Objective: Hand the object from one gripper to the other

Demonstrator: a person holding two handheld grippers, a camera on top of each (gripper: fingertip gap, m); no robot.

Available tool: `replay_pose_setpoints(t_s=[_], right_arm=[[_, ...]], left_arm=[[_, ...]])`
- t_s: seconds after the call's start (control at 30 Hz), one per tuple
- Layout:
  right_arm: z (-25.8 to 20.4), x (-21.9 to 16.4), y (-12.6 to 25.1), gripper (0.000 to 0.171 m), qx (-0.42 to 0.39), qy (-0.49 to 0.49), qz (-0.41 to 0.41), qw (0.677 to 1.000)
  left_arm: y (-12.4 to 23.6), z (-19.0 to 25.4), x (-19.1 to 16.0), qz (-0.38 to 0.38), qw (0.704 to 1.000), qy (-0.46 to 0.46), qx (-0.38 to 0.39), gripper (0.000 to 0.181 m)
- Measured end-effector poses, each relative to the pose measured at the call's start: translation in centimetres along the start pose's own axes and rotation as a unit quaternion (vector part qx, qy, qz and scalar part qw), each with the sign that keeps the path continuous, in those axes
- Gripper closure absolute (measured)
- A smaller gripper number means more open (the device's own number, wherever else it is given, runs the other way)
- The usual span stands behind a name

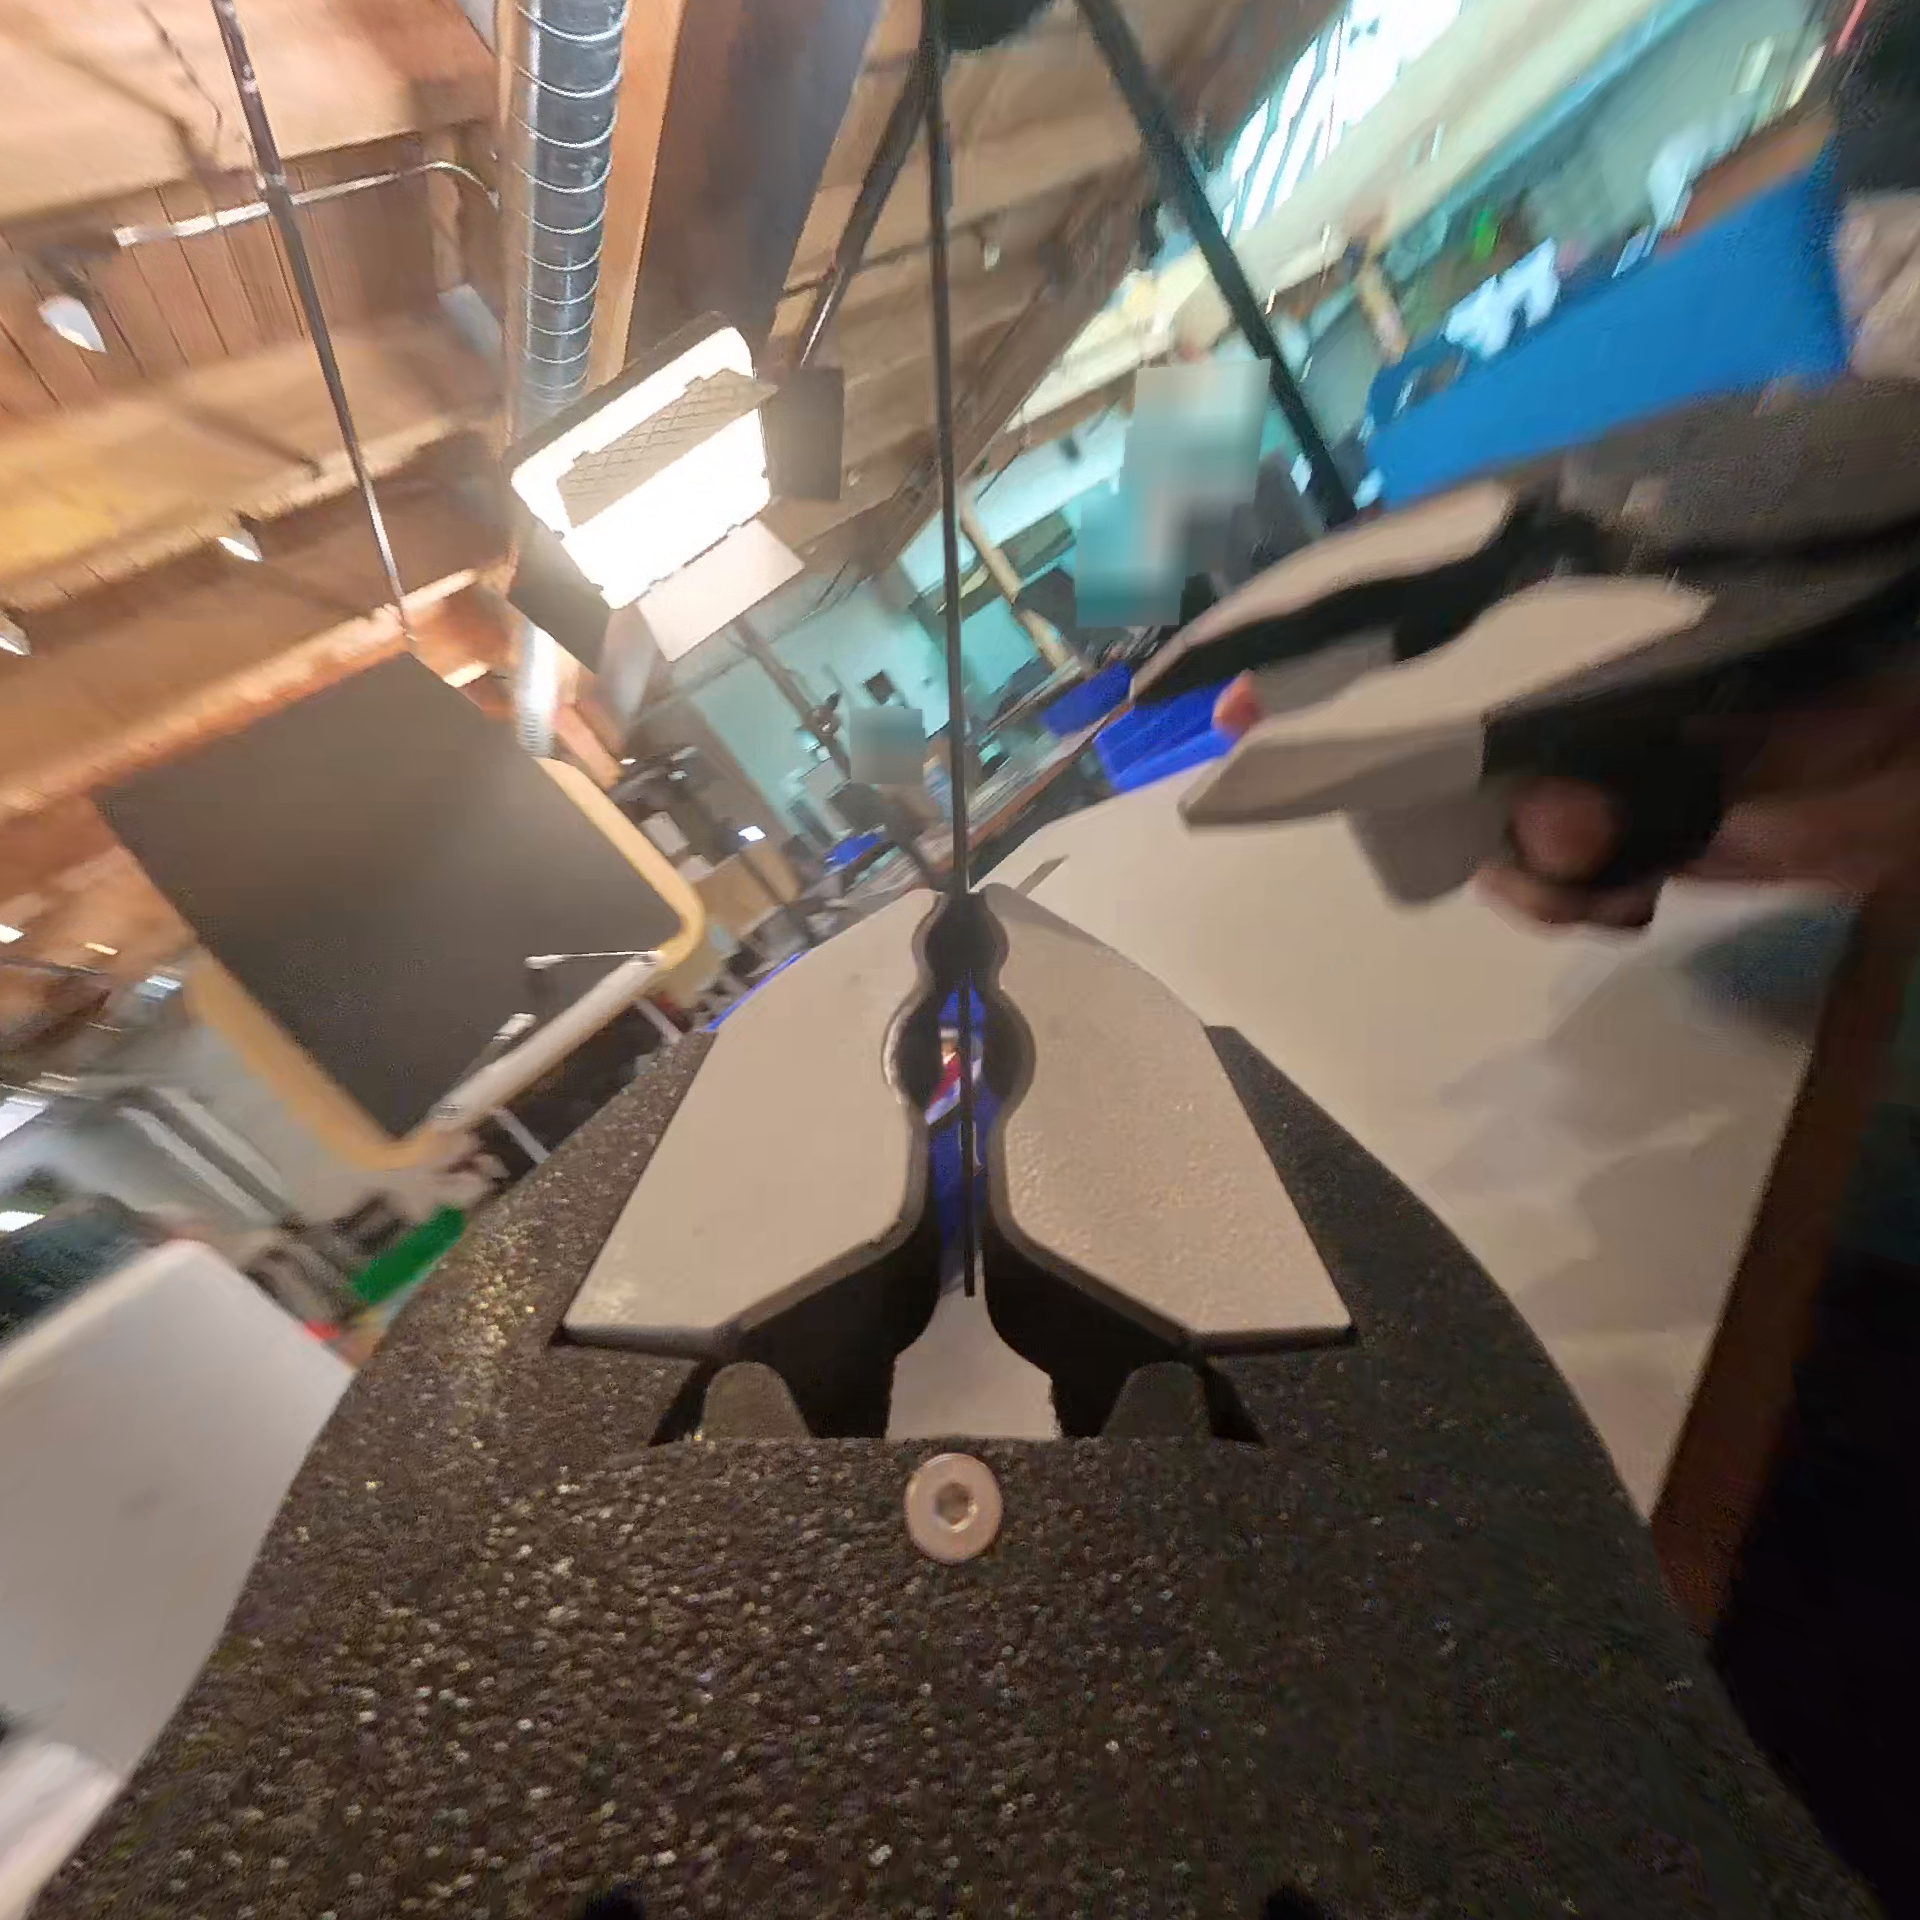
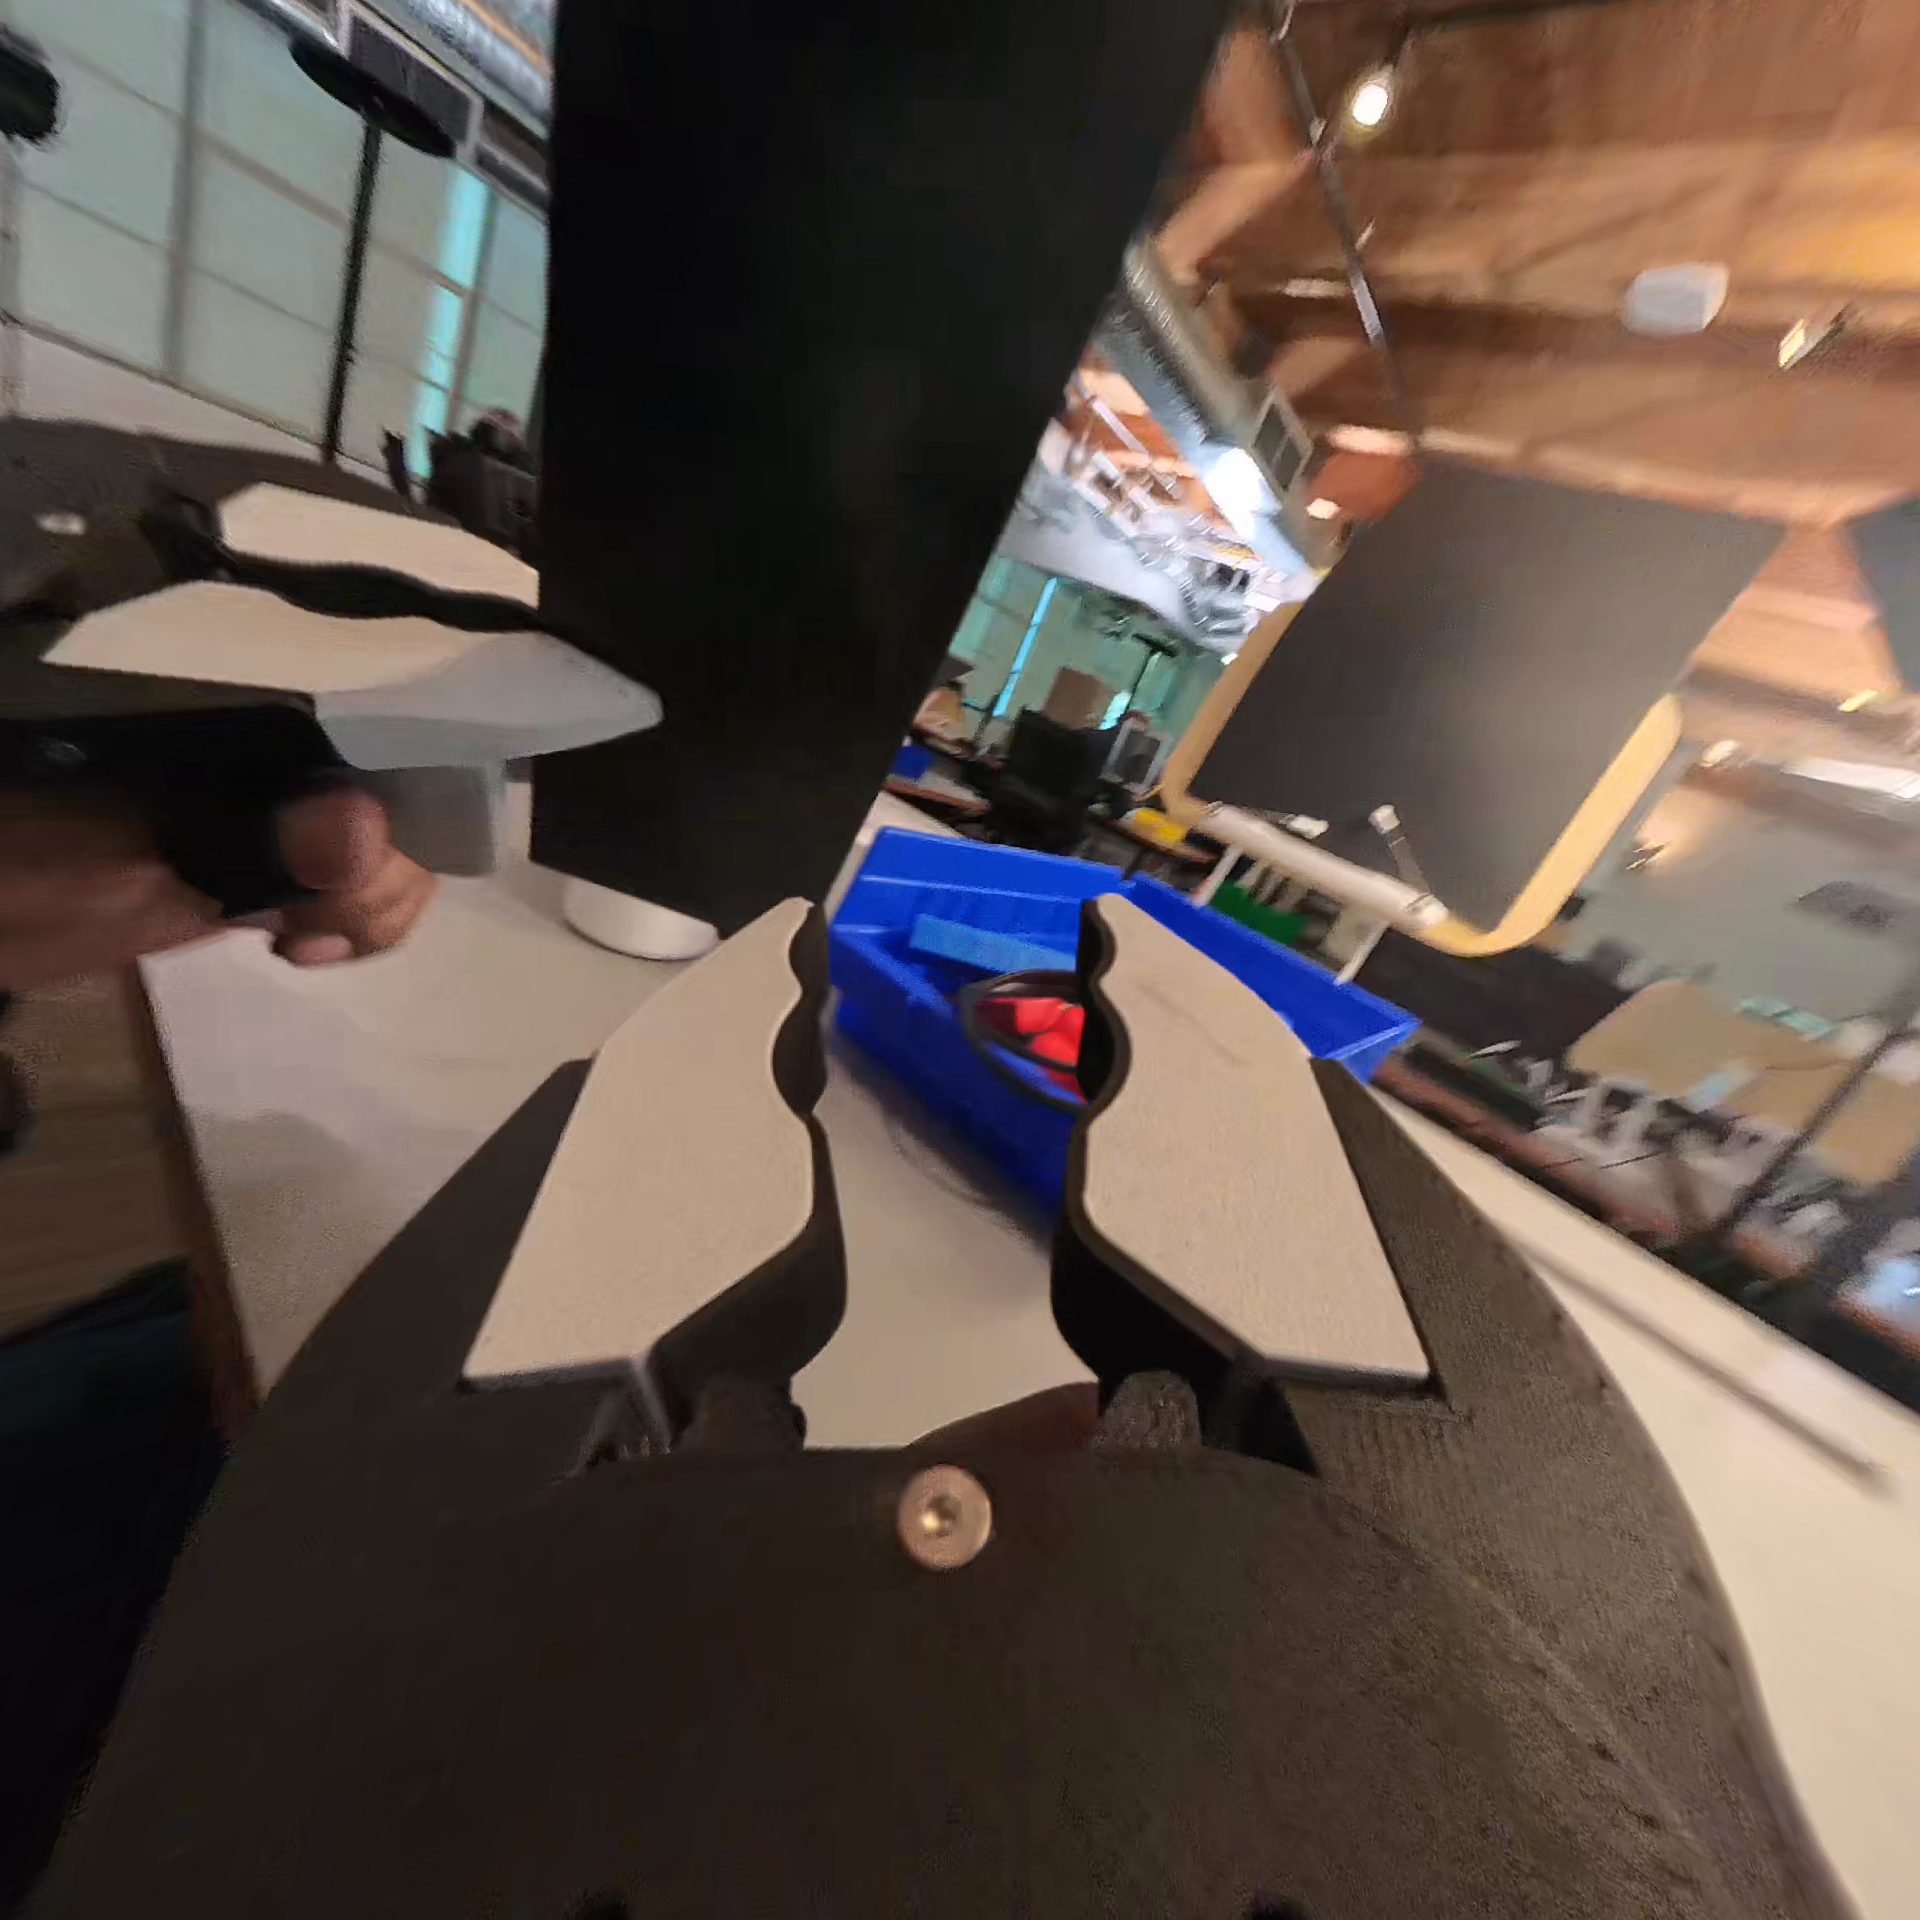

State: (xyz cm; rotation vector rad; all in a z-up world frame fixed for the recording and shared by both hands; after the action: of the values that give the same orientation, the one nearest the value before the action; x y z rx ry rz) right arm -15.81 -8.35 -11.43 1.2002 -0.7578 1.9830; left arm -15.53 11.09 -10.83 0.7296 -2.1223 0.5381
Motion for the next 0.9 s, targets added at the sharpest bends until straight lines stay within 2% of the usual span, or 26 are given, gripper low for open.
replay_pose_setpoints(t_s=[0.13,0.3,0.4,0.47,0.53,0.6,0.63,0.73,0.83,0.9], right_arm=[[0.0,1.6,1.3,0.118,-0.046,0.138,0.024,0.989],[-0.6,2.8,2.2,0.102,-0.069,0.29,-0.001,0.955],[-1.3,2.6,2.1,0.103,-0.055,0.353,-0.032,0.934],[-1.8,2.0,1.8,0.115,-0.049,0.391,-0.054,0.917],[-2.1,1.3,1.5,0.149,-0.039,0.415,-0.081,0.906],[-2.1,0.7,1.1,0.162,-0.02,0.395,-0.106,0.912],[-1.9,0.5,0.9,0.165,-0.018,0.375,-0.112,0.92],[-0.7,0.5,0.4,0.169,-0.036,0.269,-0.111,0.956],[0.8,0.8,0.5,0.169,-0.014,0.131,-0.093,0.987],[1.4,1.1,0.7,0.17,0.011,0.047,-0.072,0.996]], left_arm=[[-0.4,0.9,-0.9,-0.068,0.982,-0.171,0.031,0.179],[-0.5,1.3,-1.9,-0.102,0.962,-0.251,0.031,0.179],[-0.4,1.6,-2.1,-0.108,0.95,-0.291,0.028,0.179],[-0.3,2.0,-2.1,-0.101,0.941,-0.322,0.014,0.179],[-0.2,2.2,-2.0,-0.093,0.94,-0.329,0.016,0.179],[-0.1,1.8,-1.7,-0.073,0.952,-0.294,0.041,0.173],[0.1,1.6,-1.4,-0.049,0.963,-0.262,0.038,0.16],[1.1,0.3,0.0,0.039,0.991,-0.12,0.042,0.142],[1.6,-1.4,0.3,0.103,0.993,0.056,0.035,0.14],[1.1,-1.9,-0.3,0.107,0.979,0.173,-0.012,0.138]])
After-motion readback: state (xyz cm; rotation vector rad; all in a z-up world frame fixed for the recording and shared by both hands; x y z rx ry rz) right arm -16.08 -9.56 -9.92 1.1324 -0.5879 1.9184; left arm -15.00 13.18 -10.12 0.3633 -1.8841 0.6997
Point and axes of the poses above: each gripper's, where its closed fingertips meet, y back along the fingers, x out of its top, z = x × y across the jaws, the point moved 9 cm from there along y, back along the fingers, and after that the axes turned 7 degrees about -z, right-handed, at the moved point
